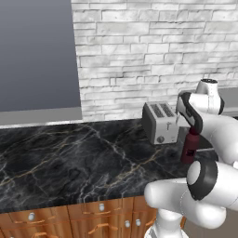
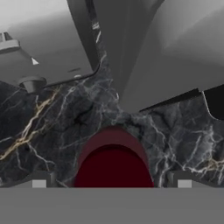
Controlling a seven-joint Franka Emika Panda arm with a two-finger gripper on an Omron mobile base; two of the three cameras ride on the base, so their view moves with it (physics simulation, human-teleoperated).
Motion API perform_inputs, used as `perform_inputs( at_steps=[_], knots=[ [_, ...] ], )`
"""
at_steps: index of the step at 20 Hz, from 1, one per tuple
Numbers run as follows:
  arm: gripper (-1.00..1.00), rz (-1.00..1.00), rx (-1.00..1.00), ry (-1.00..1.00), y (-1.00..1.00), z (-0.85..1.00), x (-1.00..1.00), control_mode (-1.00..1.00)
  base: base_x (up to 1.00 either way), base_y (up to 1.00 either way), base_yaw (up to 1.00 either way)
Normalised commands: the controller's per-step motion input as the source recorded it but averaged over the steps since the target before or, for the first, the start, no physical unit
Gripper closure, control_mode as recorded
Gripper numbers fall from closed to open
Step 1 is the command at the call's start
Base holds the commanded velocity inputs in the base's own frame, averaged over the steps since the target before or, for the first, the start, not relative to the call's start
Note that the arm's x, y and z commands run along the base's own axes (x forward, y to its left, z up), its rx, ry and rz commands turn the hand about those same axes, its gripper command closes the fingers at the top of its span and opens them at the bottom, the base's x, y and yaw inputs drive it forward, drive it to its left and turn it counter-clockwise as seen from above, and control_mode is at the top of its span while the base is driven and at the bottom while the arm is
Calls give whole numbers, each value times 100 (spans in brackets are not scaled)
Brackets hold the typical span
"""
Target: There is a wine glass and glass cup on the dining counter. Place the wine bottle next to the wine glass and the juice bottle next to the glass cup.
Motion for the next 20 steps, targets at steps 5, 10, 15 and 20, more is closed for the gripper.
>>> perform_inputs(
  at_steps=[5, 10, 15, 20],
  knots=[
    [-100, 0, 0, 0, -3, -16, 0, -100, 0, 0, 0],
    [-100, 0, 0, 0, -1, -14, 0, -100, 0, 0, 0],
    [100, 0, 0, 0, -1, -16, 1, -100, 0, 0, 0],
    [100, 0, 0, 0, -2, -5, -2, -100, 0, 0, 0]
  ],
)
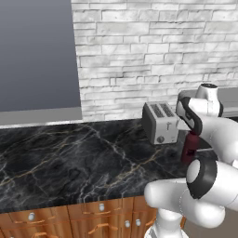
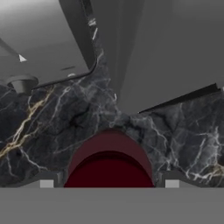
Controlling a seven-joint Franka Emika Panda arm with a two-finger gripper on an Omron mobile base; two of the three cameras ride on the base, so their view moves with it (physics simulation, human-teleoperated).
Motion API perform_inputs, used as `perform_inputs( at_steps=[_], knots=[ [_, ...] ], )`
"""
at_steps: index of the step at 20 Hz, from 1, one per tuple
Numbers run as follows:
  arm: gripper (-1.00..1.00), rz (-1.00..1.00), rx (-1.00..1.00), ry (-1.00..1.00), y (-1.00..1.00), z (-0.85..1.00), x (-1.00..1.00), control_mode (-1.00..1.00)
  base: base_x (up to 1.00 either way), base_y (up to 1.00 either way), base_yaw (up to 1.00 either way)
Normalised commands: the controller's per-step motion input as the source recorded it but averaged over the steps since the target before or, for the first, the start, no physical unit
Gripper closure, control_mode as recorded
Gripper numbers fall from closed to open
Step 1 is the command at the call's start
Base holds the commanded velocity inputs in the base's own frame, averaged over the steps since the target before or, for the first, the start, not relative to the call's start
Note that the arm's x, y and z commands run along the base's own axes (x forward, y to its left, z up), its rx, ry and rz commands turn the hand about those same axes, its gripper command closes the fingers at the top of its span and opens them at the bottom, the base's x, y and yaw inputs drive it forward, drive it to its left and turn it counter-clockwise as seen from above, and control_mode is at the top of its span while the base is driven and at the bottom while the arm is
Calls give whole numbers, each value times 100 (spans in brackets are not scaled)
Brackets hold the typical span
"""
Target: There is a wine glass and glass cup on the dining counter. Place the wine bottle next to the wine glass and the juice bottle next to the glass cup.
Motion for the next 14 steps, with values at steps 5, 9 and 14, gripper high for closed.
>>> perform_inputs(
  at_steps=[5, 9, 14],
  knots=[
    [100, 0, 0, 0, 0, 6, -18, -100, 0, 0, 0],
    [100, 0, -1, -1, 0, 35, -31, -100, 0, 0, 0],
    [100, 0, -5, -4, 4, 39, -37, -100, 0, 0, 0]
  ],
)
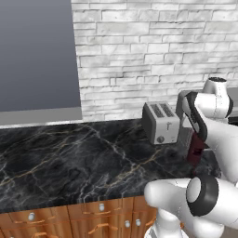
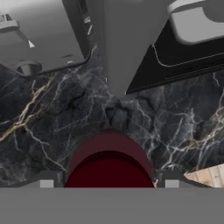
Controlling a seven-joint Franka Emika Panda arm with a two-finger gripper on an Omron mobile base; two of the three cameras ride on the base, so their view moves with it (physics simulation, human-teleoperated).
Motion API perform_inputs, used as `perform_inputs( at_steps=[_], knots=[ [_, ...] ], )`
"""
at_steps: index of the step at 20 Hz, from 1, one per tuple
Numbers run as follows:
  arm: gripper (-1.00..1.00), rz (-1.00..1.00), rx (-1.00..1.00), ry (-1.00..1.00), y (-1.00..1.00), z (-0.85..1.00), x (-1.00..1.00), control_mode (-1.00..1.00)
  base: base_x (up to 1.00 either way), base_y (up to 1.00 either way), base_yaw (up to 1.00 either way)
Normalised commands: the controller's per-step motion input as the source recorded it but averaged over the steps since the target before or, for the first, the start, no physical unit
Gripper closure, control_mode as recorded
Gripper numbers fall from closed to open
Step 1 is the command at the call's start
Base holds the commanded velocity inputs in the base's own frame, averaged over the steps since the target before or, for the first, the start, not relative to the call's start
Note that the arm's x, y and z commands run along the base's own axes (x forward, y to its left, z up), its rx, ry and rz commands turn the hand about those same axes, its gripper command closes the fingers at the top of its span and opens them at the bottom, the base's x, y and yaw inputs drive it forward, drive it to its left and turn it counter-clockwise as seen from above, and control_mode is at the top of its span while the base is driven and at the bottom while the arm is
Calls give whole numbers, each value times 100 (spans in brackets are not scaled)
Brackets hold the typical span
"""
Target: There is a wine glass and glass cup on the dining counter. Place the wine bottle next to the wine glass and the juice bottle next to the glass cup.
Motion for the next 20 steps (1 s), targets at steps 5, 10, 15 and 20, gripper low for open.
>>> perform_inputs(
  at_steps=[5, 10, 15, 20],
  knots=[
    [100, 0, -9, -1, 11, 36, -32, -100, 0, 0, 0],
    [100, 0, -3, 1, 1, 14, -17, -100, 0, 0, 0],
    [100, 0, 0, 0, 0, 0, 0, 100, 0, 0, 0],
    [100, 0, 0, 0, 0, 0, 0, 100, -20, 4, 1]
  ],
)
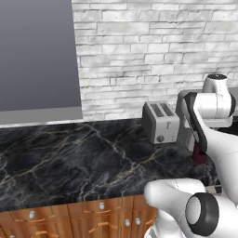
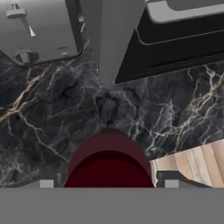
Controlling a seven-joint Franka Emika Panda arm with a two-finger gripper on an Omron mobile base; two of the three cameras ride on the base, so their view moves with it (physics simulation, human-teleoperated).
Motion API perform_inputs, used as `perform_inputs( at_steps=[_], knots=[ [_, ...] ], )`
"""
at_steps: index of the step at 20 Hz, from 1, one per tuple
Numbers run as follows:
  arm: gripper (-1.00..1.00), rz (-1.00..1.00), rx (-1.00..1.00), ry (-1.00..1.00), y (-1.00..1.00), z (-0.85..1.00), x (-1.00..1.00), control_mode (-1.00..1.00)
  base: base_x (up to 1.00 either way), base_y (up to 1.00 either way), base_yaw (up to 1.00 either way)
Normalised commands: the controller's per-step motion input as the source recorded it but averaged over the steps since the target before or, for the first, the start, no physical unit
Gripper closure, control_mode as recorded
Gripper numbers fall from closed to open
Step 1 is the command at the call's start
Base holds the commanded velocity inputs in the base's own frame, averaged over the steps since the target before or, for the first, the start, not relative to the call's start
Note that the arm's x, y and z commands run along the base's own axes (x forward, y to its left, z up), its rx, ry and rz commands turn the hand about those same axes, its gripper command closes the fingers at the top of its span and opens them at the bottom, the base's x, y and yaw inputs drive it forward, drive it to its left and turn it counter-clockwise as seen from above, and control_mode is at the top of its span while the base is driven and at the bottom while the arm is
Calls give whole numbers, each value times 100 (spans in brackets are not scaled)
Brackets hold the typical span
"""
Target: There is a wine glass and glass cup on the dining counter. Place the wine bottle next to the wine glass and the juice bottle next to the glass cup.
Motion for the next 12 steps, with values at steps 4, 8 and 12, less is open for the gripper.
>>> perform_inputs(
  at_steps=[4, 8, 12],
  knots=[
    [100, 0, 0, 0, 0, 0, 0, 100, -49, 15, 6],
    [100, 0, 0, 0, 0, 0, 0, 100, -60, 18, 9],
    [100, 0, 0, 0, 0, 0, 0, 100, -60, 20, 18]
  ],
)
